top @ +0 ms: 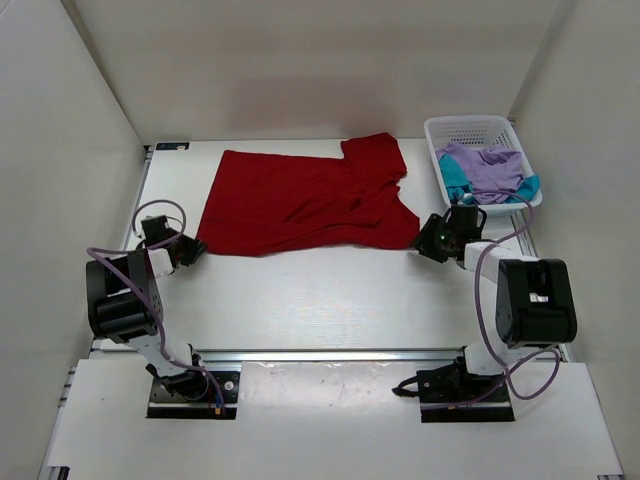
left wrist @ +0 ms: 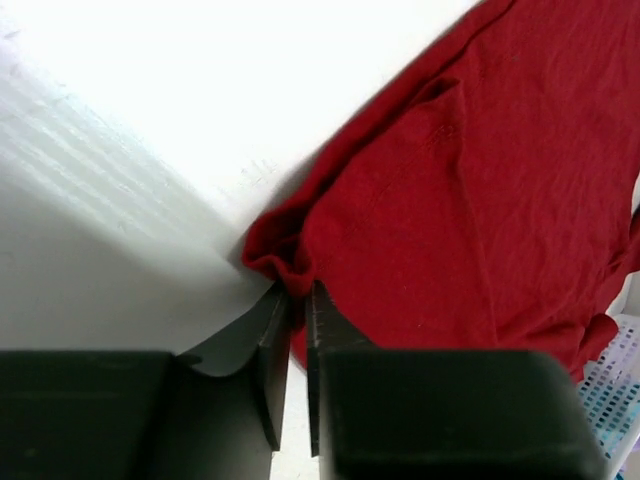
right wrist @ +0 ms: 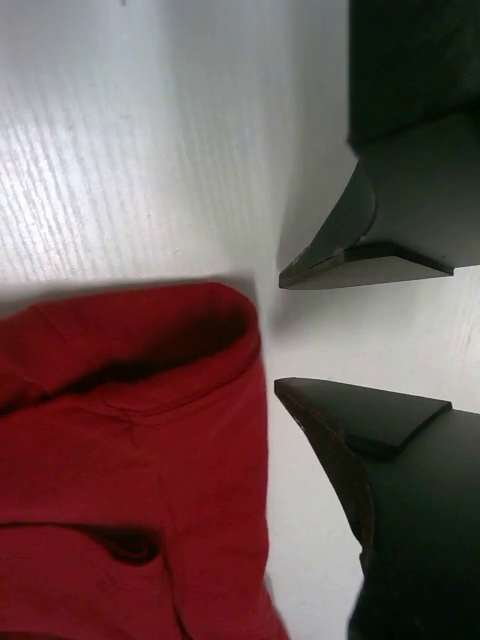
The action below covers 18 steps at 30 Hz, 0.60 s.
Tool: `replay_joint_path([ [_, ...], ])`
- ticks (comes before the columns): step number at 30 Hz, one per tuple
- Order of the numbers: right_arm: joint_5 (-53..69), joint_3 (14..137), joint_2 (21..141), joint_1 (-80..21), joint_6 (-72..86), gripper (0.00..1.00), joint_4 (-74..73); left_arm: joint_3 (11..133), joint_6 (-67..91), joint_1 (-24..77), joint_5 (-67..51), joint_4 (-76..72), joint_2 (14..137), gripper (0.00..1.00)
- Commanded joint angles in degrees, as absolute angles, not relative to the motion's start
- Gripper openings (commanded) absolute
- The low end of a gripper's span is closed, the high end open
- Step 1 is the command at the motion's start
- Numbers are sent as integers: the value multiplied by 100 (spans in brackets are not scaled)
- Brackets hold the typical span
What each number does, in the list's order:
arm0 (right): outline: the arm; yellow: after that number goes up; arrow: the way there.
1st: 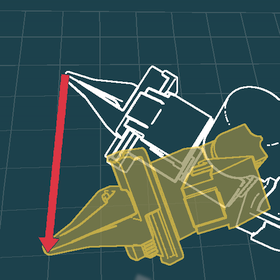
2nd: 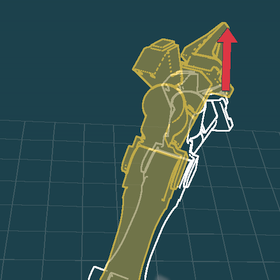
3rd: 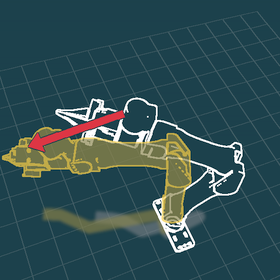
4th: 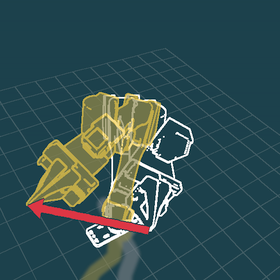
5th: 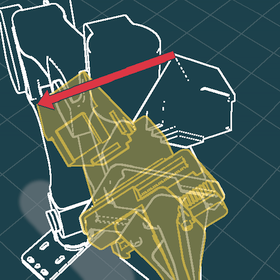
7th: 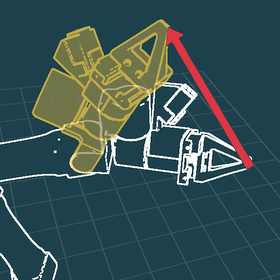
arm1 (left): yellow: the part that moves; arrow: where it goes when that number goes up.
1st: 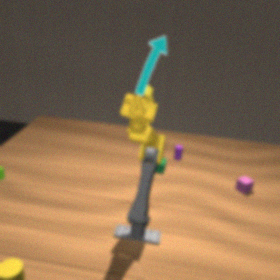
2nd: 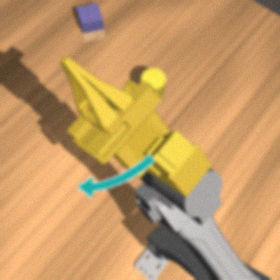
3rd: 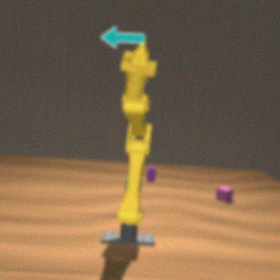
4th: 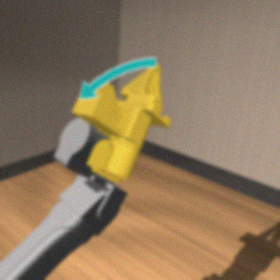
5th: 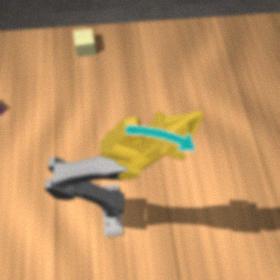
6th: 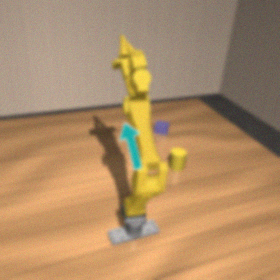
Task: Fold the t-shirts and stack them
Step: Fold the flattened tshirt in 1/3 of the way
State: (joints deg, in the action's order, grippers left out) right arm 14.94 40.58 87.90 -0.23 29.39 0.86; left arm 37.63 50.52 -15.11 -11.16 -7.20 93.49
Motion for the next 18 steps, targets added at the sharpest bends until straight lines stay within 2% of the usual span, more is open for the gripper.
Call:
replay_joint_path([
  [1, 1599, 4078, 9078, -9, 3129, 39, 914, 3928, 4931, -1468, -1098, -677, 9474, 20],
  [8, 1319, 4157, 9448, -18, 3295, 20, 1414, 4122, 4808, -1398, -923, -493, 9537, 0],
  [13, 1107, 4166, 9352, -79, 3305, 0, 1521, 4350, 4597, -1336, -818, -343, 9598, 0],
  [18, 976, 4070, 8992, -9, 3348, 0, 749, 4579, 4210, -1397, -572, 287, 9501, 0],
])
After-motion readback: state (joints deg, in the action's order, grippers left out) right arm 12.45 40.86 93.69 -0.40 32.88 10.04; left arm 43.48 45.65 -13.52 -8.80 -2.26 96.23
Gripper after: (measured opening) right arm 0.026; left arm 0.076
